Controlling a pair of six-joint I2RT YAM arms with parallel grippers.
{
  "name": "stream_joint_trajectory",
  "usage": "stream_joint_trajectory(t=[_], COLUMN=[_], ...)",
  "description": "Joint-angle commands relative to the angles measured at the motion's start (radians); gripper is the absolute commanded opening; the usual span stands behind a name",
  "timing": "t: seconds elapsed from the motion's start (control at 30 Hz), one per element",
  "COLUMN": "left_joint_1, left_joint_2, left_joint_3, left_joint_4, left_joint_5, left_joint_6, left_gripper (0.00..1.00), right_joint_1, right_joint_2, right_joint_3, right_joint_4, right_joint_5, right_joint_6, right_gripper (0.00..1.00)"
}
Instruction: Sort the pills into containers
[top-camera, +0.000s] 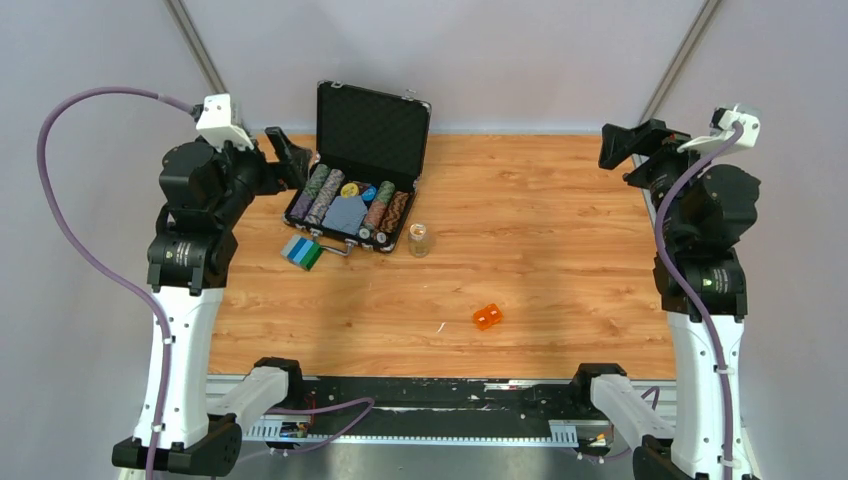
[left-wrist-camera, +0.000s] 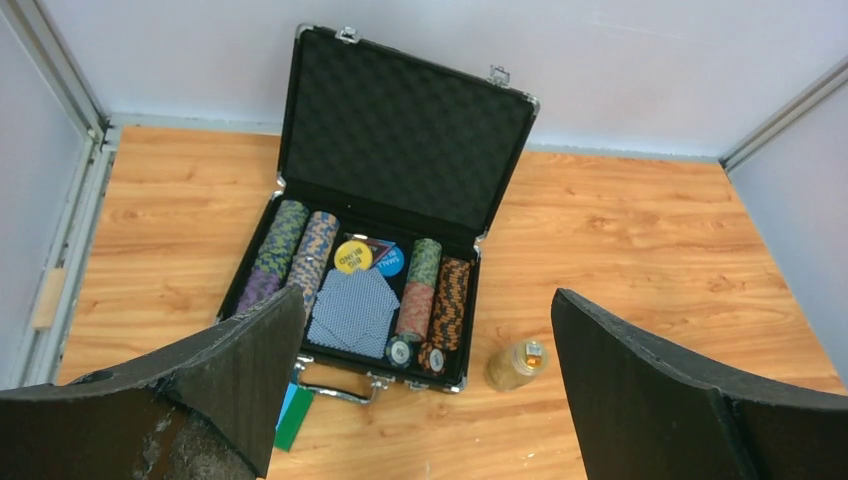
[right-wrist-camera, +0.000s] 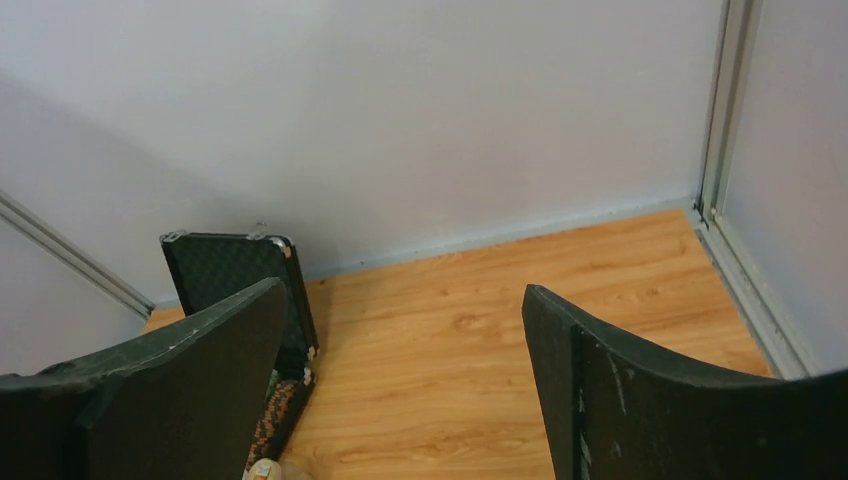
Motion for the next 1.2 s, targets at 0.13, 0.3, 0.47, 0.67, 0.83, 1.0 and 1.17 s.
stream_joint_trajectory(t=[0.13, 0.3, 0.47, 0.67, 0.83, 1.0, 1.17], left_joint_1=[0.004, 0.004, 0.004, 0.003, -0.007, -0.030, -0.040], left_joint_2=[-0.028, -0.045, -0.102, -0.139, -0.174, -0.209, -0.200], left_joint_3=[-0.081, -0.157, -0.262, -0.378, -0.500, -0.593, -0.619], left_joint_4=[-0.018, -0.012, 0.029, 0.049, 0.131, 0.187, 0.198], left_joint_5=[0.009, 0.048, 0.161, 0.300, 0.369, 0.356, 0.334], left_joint_6=[-0.033, -0.047, -0.038, -0.082, -0.175, -0.248, -0.277], left_gripper=[1.00, 1.00, 1.00, 1.00, 1.00, 1.00, 1.00], right_joint_1=[-0.003, -0.003, -0.003, 0.083, 0.328, 0.498, 0.574], right_joint_2=[-0.043, -0.009, 0.026, 0.085, 0.104, 0.134, 0.183], right_joint_3=[-0.109, -0.144, -0.224, -0.383, -0.482, -0.573, -0.638], right_joint_4=[-0.127, -0.281, -0.381, -0.424, -0.400, -0.406, -0.388], right_joint_5=[0.064, -0.011, -0.130, -0.259, -0.134, -0.002, 0.113], right_joint_6=[0.132, 0.163, 0.195, 0.285, 0.363, 0.482, 0.689], right_gripper=[0.90, 0.89, 0.96, 0.89, 0.94, 0.94, 0.74])
